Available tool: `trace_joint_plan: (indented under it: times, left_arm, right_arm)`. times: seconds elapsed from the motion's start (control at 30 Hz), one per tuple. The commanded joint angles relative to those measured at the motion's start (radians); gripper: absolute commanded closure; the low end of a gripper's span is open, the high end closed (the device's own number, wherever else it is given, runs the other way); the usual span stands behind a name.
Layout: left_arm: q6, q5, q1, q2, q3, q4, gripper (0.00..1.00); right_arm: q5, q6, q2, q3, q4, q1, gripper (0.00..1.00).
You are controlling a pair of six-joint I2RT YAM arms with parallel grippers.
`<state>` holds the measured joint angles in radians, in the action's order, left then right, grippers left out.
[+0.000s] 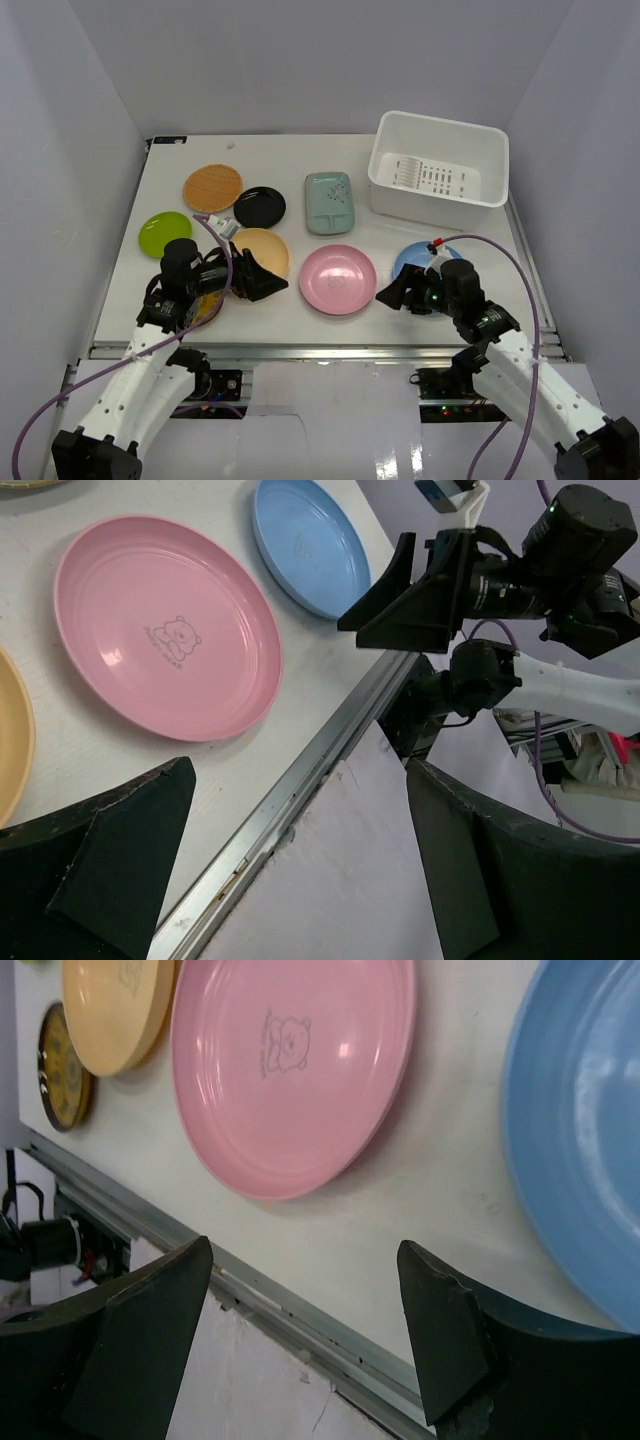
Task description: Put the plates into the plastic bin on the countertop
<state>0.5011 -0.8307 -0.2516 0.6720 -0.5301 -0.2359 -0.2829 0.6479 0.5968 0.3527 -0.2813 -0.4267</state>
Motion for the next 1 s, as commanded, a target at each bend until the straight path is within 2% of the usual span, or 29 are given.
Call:
trace_joint_plan:
  times: [0.0,0.13,0.4,0.57,0.7,0.83,0.9,0.97]
  left_arm:
    - [-0.012,-0.013,0.006,0.0,-0.011,-0.002,0.02]
    - [-0.007,-0.013,0.006,0.009,-0.01,-0.003,0.02]
    - [0.001,0.022,0.006,-0.029,-0.007,-0.003,0.02]
    - [0.001,0.016,0.006,-0.014,-0.007,-0.002,0.02]
    - [-0.003,0.001,0.006,0.001,-0.008,0.0,0.02]
    - [-0.003,-0.002,0.006,0.003,-0.004,0.003,0.02]
    - [-0.001,0.001,0.008,0.001,-0.005,0.003,0.02]
    - [-0.001,0.008,0.008,-0.002,-0.004,0.003,0.02]
  right_arm:
    - [0.218,0.093,0.072,-0.003,0.106,-0.198,0.19]
    - [0.48,0.168,0.141,0.008,0.145,-0.36,0.21]
    - [0.542,0.237,0.343,0.012,0.246,-0.469,0.26]
    - [0.61,0.292,0.408,0.006,0.269,-0.488,0.31]
    - [0.662,0.303,0.457,0.005,0.355,-0.488,0.34]
    - [0.688,0.298,0.552,0.074,0.358,-0.486,0.39]
    - [0.711,0.318,0.586,0.072,0.378,-0.486,0.45]
    - [0.735,0.331,0.613,0.071,0.378,-0.471,0.56]
